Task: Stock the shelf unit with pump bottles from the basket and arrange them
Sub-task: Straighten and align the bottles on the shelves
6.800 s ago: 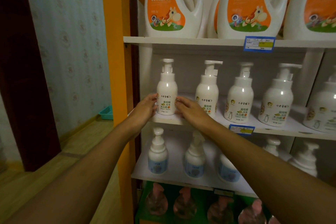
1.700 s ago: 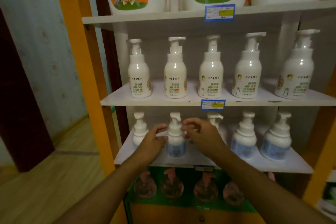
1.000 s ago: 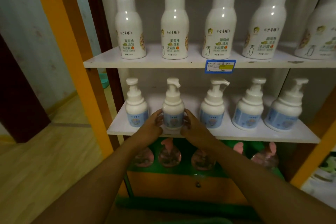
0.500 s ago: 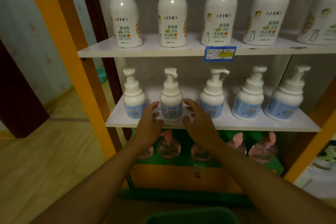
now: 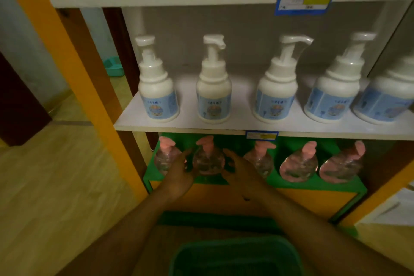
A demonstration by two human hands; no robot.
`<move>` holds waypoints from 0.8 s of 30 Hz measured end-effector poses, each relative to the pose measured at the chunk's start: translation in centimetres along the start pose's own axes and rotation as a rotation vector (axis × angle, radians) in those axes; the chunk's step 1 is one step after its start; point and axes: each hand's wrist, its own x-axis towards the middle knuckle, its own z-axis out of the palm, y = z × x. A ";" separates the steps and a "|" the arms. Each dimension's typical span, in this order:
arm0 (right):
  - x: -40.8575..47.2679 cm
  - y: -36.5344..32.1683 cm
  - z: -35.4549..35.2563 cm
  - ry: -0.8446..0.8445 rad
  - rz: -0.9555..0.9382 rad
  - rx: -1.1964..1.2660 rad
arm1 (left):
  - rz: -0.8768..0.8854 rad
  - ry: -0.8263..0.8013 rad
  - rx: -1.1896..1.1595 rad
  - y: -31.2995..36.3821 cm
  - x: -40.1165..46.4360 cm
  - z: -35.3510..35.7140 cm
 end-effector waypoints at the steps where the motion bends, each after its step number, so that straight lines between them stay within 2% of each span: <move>1: 0.3 0.0 0.3 -0.017 0.002 0.019 | 0.002 -0.020 -0.010 -0.1 0.2 0.2; 6: 1.1 0.8 1.4 -0.066 -0.013 0.041 | 0.000 -0.075 0.011 -1.0 1.1 1.2; 15: 1.3 2.7 2.1 -0.048 -0.007 0.119 | 0.015 -0.118 -0.023 -1.6 1.0 1.6; 24: 1.0 3.2 2.0 -0.042 0.001 0.082 | -0.013 -0.175 -0.052 -1.6 1.0 1.3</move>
